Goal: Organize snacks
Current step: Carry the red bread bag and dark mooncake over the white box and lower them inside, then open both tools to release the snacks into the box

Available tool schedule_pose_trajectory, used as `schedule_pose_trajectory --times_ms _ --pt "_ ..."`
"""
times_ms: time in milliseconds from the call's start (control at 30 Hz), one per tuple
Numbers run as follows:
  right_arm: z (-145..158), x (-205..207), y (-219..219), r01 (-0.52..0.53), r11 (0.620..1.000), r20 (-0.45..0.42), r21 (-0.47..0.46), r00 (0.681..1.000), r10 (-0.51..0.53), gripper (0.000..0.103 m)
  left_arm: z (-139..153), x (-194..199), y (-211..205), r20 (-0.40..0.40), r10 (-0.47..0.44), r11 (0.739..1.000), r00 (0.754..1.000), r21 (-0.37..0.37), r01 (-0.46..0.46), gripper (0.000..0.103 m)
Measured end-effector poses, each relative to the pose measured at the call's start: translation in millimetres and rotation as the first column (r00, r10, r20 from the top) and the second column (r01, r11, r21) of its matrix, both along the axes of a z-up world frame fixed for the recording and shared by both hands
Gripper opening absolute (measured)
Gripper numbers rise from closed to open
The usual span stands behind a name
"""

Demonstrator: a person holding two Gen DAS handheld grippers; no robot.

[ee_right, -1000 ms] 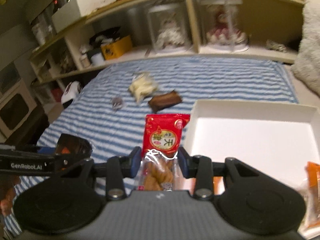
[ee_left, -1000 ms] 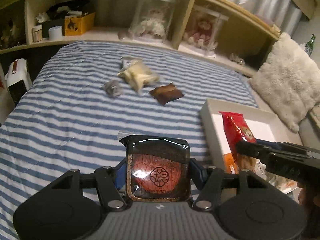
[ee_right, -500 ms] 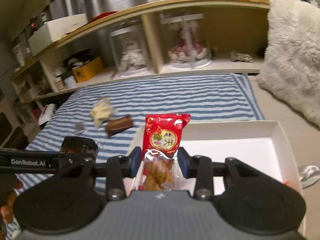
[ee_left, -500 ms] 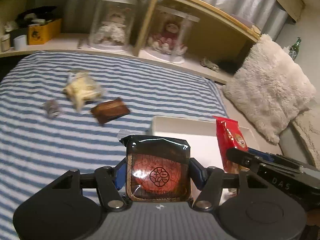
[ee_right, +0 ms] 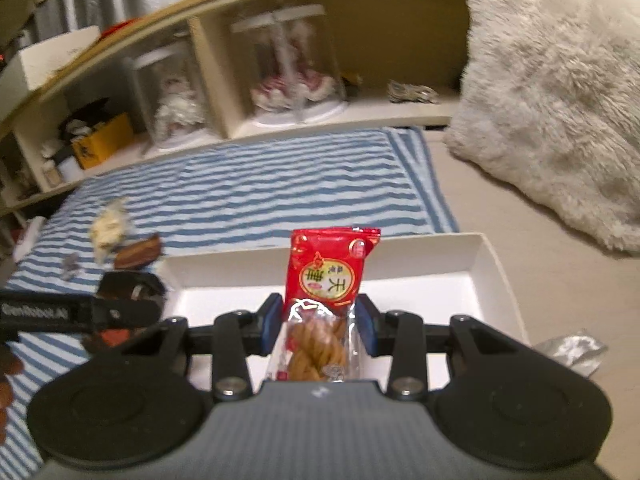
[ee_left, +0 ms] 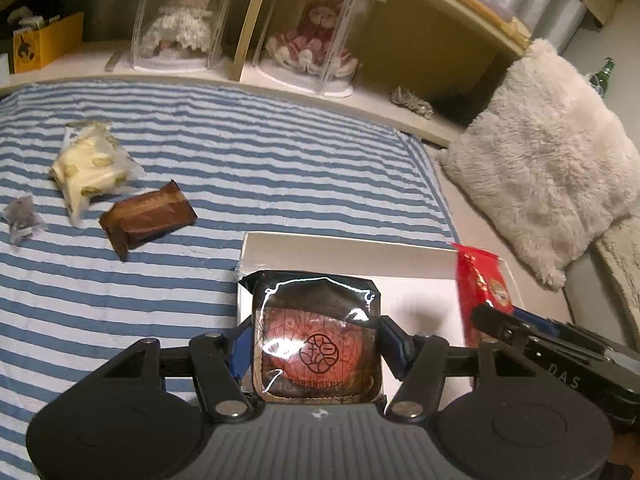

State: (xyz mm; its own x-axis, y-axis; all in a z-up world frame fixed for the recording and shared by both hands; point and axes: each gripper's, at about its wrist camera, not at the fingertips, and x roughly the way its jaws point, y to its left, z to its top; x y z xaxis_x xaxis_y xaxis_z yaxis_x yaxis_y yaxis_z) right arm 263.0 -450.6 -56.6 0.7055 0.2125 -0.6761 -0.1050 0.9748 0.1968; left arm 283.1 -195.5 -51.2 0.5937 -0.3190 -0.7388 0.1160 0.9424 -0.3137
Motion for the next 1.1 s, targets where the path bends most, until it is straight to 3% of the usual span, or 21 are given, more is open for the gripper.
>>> schedule_pose_trajectory --times_ms 300,767,833,900,967,1100 --pt "-27 19 -18 0.036 0.999 -0.058 -0.039 0.998 -0.038 0.045 -20 25 -14 -0.02 -0.016 1.0 1.0 0.01 0.016 0.064" --pt "-42 37 -7 -0.047 0.995 -0.112 -0.094 0.993 0.036 0.046 -38 42 -34 -0.04 -0.037 0.998 0.999 0.049 0.039 0.064" --pt "-45 37 -4 -0.059 0.992 -0.13 -0.116 0.991 0.043 0.049 -40 43 -35 -0.037 -0.032 0.998 0.999 0.057 0.034 0.068" --pt "-46 36 -1 -0.053 0.986 -0.131 -0.16 0.991 0.032 0.056 -39 42 -34 -0.023 -0.026 0.997 0.999 0.071 0.028 0.083" --pt "-44 34 0 -0.04 0.982 -0.123 -0.185 0.992 0.017 0.067 -35 42 -34 -0.01 -0.046 0.997 0.999 0.067 0.046 0.09" --pt "-40 30 -3 -0.023 0.986 -0.124 -0.165 0.992 0.003 0.068 -27 40 -34 0.006 -0.054 0.994 0.999 0.093 0.053 0.092"
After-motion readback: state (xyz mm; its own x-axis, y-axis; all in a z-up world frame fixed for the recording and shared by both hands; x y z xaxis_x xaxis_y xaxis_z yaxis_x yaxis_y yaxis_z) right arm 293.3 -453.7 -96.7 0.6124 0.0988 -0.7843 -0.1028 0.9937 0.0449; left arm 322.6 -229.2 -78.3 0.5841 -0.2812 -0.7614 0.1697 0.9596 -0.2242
